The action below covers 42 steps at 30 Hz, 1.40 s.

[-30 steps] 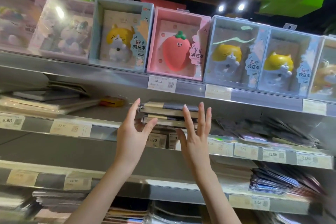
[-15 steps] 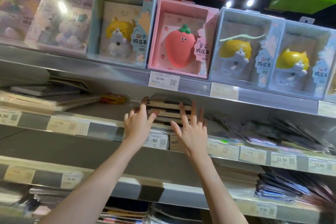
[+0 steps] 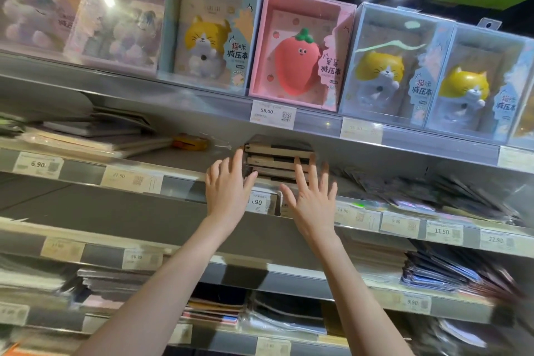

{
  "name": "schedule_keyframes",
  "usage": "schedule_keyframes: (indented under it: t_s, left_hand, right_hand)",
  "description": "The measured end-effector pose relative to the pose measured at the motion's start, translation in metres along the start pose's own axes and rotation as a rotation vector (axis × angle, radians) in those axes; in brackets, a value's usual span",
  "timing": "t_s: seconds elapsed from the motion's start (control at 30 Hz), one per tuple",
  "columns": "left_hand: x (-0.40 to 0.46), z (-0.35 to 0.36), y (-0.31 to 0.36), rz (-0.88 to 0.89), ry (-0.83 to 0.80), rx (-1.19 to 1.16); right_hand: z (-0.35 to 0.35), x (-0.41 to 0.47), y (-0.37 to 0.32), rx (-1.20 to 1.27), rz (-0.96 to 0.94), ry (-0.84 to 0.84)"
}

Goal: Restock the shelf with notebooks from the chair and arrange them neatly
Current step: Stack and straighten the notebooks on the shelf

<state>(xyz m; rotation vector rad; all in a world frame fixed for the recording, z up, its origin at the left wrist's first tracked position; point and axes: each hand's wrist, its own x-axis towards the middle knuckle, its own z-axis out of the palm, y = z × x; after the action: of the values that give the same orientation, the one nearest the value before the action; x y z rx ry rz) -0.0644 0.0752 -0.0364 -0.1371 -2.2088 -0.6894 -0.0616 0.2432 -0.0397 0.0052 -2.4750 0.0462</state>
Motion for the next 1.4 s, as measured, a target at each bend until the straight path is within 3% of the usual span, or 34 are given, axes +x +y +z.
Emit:
schedule_keyframes:
  t_s: [0.4,0.83,1.17,1.4]
  left_hand:
    - [-0.053,-0.022,-0.018,0.131,-0.004,0.107]
    - [-0.142,-0.006,-0.078,0.084,-0.185,0.113]
    - [-0.254,0.039,-0.151,-0.043,-0.348,0.145]
    - [-0.377,0.058,-0.216,-0.183,-0.554,0.184]
  right_hand:
    - [0.013,-0.059,-0.019,-0.003,-0.005,-0.013]
    - [0.063,-0.137,-0.051,0.025,-0.051,-0.143]
    - [0.151,-0.231,-0.071,0.126,-0.074,-0.390]
    - [0.230,-0.332,-0.095,0.187,-0.109,-0.686]
